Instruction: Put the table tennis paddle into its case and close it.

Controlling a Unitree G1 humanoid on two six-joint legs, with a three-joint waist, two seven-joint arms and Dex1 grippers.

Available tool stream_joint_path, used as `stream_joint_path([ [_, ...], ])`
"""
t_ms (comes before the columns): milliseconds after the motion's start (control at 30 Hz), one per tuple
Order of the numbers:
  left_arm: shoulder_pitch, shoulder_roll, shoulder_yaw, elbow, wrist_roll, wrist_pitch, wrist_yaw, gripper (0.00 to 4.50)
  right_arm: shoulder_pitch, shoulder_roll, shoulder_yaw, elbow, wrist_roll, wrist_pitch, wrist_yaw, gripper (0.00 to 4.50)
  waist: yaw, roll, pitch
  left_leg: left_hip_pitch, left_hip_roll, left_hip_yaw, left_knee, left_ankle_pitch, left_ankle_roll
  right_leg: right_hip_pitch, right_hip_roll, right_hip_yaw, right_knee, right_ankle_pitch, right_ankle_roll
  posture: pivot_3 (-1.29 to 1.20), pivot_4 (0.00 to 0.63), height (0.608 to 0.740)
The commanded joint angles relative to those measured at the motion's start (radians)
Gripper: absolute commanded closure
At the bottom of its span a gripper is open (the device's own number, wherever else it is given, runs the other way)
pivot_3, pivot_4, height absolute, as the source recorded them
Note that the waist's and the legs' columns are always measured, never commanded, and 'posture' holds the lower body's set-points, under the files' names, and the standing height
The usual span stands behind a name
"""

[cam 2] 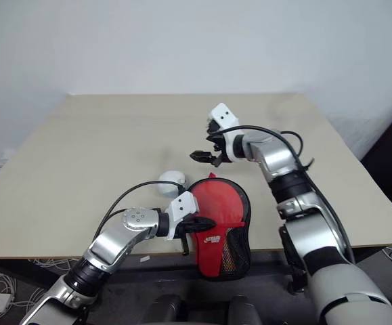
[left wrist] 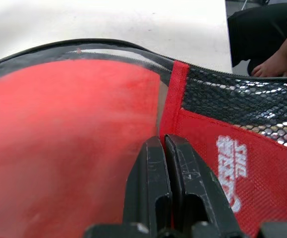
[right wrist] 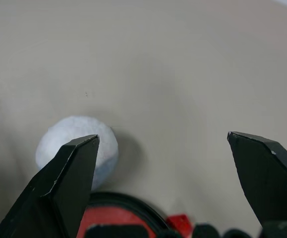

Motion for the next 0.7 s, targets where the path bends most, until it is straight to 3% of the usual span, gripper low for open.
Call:
stream_joint_path([
  [33,0.002,-0.004,0.01,-0.016,-0.011,-0.015,-0.019,4.45,-0.076,0.061,-0.012,0.12,-0.024,-0.031,-0.007,0.0,-0.004,0.001,0.0,0.0,0.0,0.0,0.0,0.0,0.0,0.0,0.001,0.0,0.0,0.0,0.0,0.0,0.0,0.74],
  [333,0.018,-0.008,0.007,-0.006,-0.011,-0.021,-0.039,4.45,-0.15,0.198,-0.009,0.372,-0.097,-0.099,-0.008,0.0,-0.022,0.003,0.0,0.001,0.0,-0.002,-0.003,0.001,-0.002,0.0,0.001,-0.001,0.0,0.0,0.0,0.0,0.0,0.74],
  [700,0.021,-0.01,0.007,0.004,-0.003,-0.018,-0.04,4.45,-0.147,0.261,-0.01,0.459,-0.154,-0.11,0.019,0.0,-0.022,0.006,-0.001,0.001,0.0,-0.002,-0.003,0.001,-0.003,0.0,0.001,0.0,0.001,0.0,0.0,0.0,0.0,0.74],
])
